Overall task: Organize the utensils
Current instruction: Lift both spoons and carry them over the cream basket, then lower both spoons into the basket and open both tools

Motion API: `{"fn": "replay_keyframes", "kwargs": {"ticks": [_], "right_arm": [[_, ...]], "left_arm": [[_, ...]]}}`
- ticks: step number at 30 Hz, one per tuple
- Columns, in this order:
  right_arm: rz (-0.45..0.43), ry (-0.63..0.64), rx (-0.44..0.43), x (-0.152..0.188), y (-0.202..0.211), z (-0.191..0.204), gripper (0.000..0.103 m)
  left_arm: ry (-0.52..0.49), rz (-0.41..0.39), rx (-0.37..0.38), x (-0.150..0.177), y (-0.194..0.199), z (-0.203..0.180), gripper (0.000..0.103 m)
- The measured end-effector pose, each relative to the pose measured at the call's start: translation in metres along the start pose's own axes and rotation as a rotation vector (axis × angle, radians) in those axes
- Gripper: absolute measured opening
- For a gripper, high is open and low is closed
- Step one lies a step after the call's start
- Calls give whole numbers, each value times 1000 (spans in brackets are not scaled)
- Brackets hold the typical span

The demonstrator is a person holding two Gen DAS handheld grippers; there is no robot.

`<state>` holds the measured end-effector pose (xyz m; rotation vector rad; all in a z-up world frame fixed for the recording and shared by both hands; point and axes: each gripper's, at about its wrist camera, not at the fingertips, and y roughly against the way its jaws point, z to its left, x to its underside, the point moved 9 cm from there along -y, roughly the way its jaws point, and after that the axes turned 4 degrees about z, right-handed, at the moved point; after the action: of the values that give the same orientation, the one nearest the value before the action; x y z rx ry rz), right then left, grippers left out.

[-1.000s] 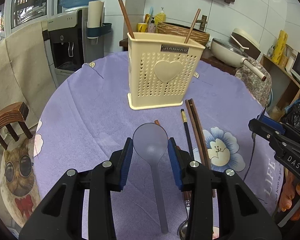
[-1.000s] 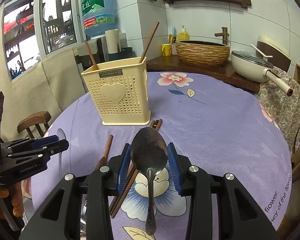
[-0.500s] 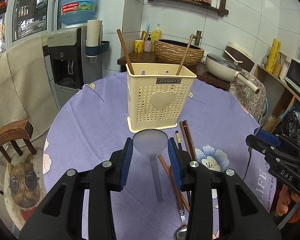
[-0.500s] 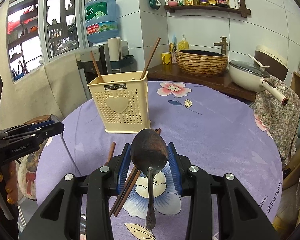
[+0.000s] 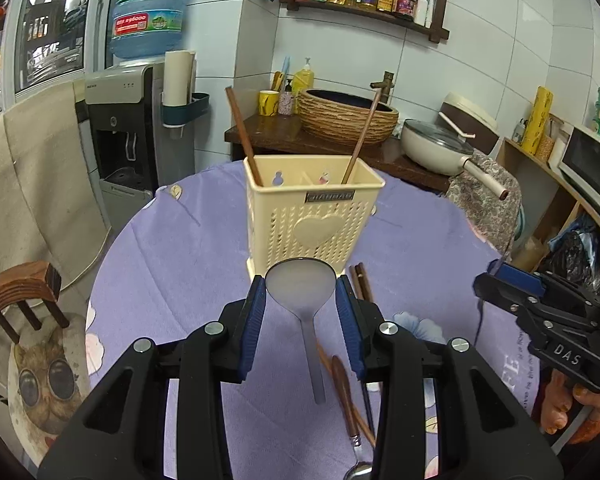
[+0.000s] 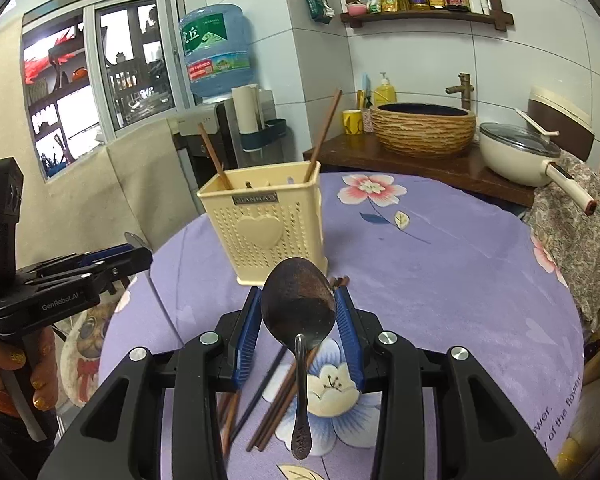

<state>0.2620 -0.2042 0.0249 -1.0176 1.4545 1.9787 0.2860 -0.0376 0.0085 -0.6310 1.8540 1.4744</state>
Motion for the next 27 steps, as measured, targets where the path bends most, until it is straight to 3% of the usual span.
{"fn": "replay_keyframes", "kwargs": {"ticks": [5,11,16,21,27], "right_arm": [[-74,30,-12,-53,3,12,37],[-205,-17,-22,-143,11,16,37],[-297,-59,22,-200,3,12,37],[-324,-49,88,-211,-29,10,37],[-267,-67,126,-185,-82,-2,37]], "left_arm": [[-16,-66,9,-51,18,-2,37],[16,-161,7,-140,41,1,37],[42,-200,-35,-191,37,5,37],[51,-209,-93,-210,13,12,37],[77,-173,-127,-186,-33,31,37]]}}
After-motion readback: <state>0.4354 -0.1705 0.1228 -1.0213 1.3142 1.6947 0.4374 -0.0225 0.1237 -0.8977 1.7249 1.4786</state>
